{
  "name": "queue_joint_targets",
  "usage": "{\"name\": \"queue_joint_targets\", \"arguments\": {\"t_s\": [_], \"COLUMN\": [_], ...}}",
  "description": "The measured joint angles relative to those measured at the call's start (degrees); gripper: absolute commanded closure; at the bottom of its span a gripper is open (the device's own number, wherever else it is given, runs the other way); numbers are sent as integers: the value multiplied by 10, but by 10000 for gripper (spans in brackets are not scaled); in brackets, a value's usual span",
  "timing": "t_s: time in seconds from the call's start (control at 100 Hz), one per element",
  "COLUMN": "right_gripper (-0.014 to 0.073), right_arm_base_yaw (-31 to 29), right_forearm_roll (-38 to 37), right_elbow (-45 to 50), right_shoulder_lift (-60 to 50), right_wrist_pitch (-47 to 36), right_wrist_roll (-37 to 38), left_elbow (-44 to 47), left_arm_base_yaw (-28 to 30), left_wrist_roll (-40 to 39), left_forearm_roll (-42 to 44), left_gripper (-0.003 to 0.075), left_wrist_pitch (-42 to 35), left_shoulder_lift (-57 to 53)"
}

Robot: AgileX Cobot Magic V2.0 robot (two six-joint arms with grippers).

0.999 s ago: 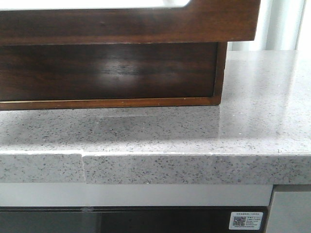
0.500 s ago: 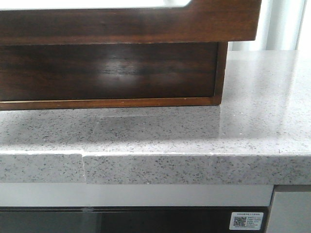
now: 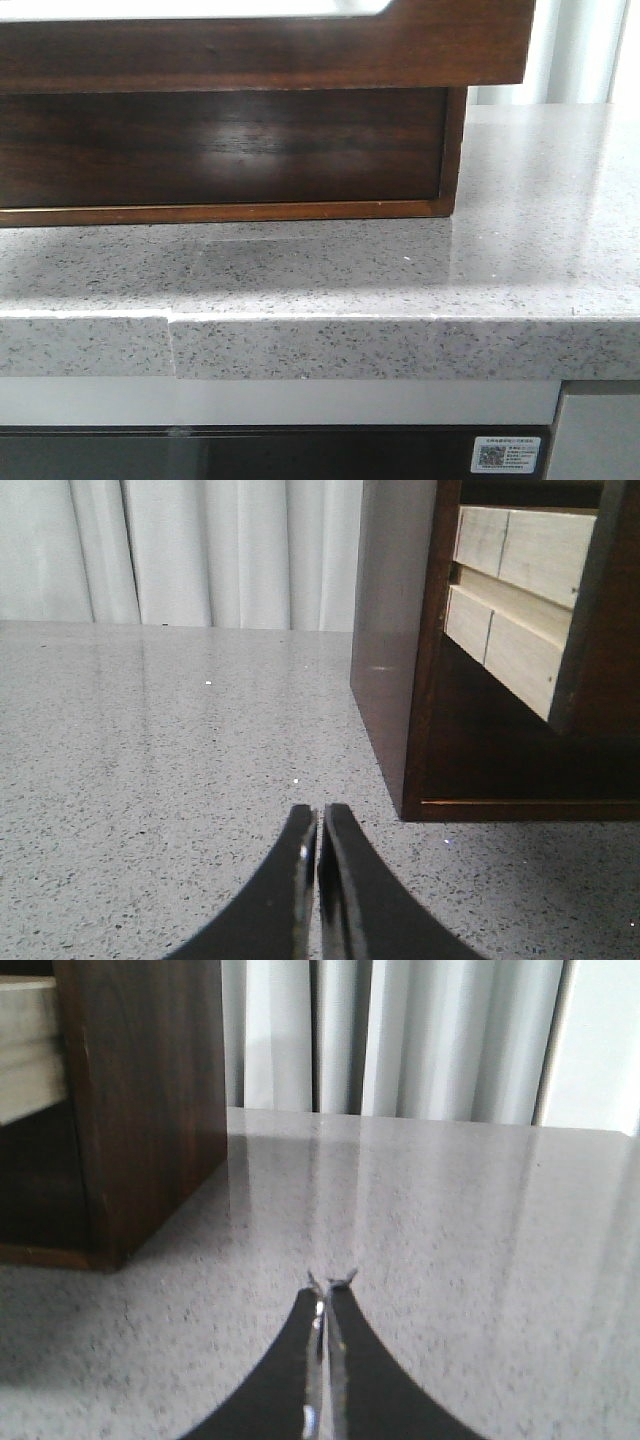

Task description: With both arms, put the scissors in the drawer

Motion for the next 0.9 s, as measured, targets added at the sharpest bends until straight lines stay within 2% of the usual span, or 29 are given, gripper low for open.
{"name": "queue_joint_targets", "arguments": {"t_s": [0.36, 0.41, 0.49, 0.57, 0.9], "right_gripper": [662, 662, 662, 662, 662], "right_arm_base_yaw": [0, 0, 0, 0, 0], "right_forearm_roll": [-2, -26, -106, -153, -181], "right_elbow": [0, 0, 0, 0, 0], "right_shoulder_lift": [-4, -4, -4, -4, -4], "right_wrist_pitch": [-4, -5, -6, -7, -10], "right_wrist_roll": [0, 26, 119, 174, 207], "left_elbow": [0, 0, 0, 0, 0], "left_arm_base_yaw": [0, 0, 0, 0, 0], "left_wrist_roll": [0, 0, 0, 0, 0], "left_forearm_roll": [0, 0, 0, 0, 0], "left_gripper": [741, 741, 741, 741, 741], "left_wrist_pitch": [0, 0, 0, 0, 0], "left_shoulder_lift": [0, 0, 0, 0, 0]}}
